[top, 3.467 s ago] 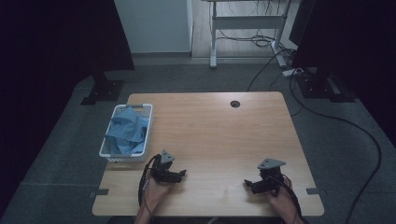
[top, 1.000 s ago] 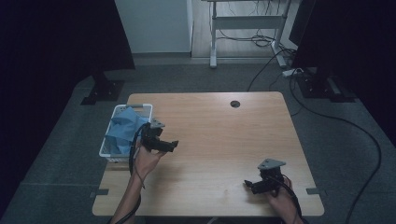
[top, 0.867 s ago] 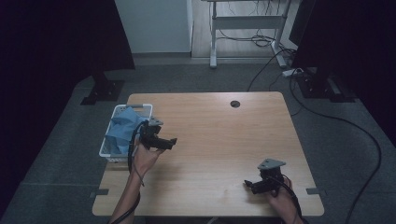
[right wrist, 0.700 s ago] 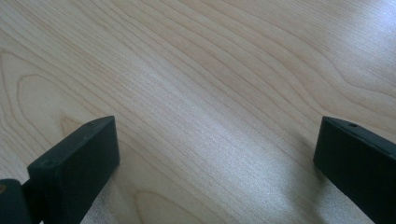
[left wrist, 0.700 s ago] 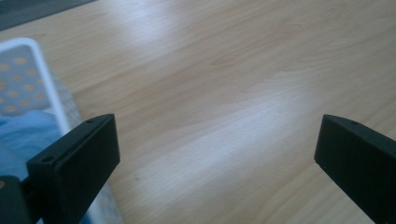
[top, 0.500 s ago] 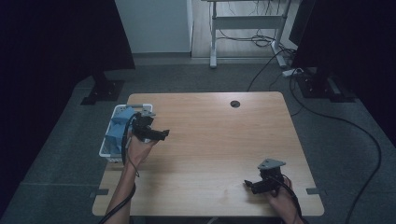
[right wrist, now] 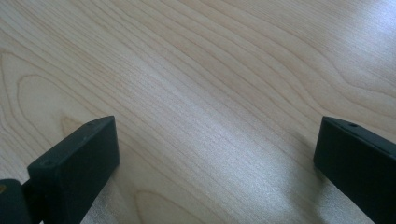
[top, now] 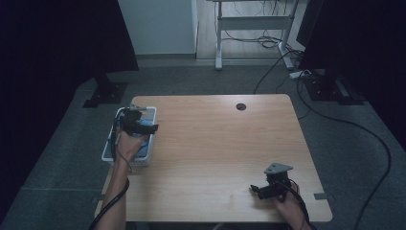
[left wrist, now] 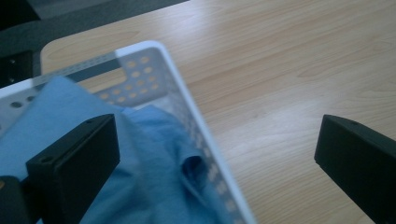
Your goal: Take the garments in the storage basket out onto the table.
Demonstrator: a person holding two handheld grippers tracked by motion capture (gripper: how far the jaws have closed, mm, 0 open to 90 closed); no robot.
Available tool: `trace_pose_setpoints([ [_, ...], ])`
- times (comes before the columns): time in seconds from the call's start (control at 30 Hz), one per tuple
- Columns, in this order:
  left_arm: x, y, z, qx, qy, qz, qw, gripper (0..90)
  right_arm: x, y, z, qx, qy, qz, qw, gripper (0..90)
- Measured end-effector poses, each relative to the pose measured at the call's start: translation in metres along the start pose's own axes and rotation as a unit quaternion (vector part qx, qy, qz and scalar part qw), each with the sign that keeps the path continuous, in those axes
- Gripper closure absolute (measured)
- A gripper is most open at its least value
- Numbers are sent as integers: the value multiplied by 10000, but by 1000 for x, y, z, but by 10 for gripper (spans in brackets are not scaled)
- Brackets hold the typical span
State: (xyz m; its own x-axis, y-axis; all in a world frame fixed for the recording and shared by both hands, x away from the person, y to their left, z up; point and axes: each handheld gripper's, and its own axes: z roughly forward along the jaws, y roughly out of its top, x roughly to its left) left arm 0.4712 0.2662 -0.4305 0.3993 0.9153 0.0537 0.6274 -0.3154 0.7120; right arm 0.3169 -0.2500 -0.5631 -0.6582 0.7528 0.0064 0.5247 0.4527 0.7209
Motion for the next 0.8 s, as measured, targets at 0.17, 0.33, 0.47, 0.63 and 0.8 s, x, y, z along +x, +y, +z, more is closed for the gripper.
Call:
trace_pose_setpoints([
  [0.17,12,-1,2,74,160,-88,9998,0,0,0,0,-1,0,1,10000,0],
  [0.33,25,-4,9,202,214,-178,9994,0,0,0,0,-1,0,-1,10000,0],
  [0.47,34,-7,19,365,315,-223,9986,0,0,0,0,-2,0,-1,10000,0],
  [0.63,44,-12,31,473,416,-358,9974,0,0,0,0,-2,1,-2,10000,0],
  [0.8,55,-18,44,705,556,-459,9949,0,0,0,0,-7,3,-3,10000,0],
])
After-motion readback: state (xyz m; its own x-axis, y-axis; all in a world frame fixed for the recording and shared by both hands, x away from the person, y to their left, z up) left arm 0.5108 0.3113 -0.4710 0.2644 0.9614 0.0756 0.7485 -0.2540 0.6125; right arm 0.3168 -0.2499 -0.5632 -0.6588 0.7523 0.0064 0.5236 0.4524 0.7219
